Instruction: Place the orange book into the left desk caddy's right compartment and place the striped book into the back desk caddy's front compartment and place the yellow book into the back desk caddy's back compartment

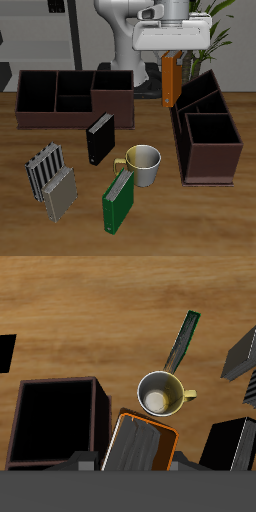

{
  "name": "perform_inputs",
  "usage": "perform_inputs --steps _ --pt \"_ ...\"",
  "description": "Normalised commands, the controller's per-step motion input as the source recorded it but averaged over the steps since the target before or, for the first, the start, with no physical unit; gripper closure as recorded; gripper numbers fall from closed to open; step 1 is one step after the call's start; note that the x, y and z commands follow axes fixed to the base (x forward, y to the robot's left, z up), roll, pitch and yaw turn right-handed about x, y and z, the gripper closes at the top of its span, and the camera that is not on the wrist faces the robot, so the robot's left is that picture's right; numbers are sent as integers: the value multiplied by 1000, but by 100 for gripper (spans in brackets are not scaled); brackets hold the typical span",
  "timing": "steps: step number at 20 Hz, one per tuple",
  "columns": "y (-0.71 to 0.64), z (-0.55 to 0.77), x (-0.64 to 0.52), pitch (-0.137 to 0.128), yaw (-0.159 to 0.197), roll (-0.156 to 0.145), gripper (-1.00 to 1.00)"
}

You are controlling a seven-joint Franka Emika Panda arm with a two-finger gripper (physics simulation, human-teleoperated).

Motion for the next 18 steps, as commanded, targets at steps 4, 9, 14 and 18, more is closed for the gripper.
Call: perform_inputs --steps 4,9,14,18 --pt "681 26 121 11 23 47 100" --pt "482 70 48 -37 41 66 100" --pt "408 -119 97 -10 42 48 100" --pt "221 -138 154 9 21 14 100"
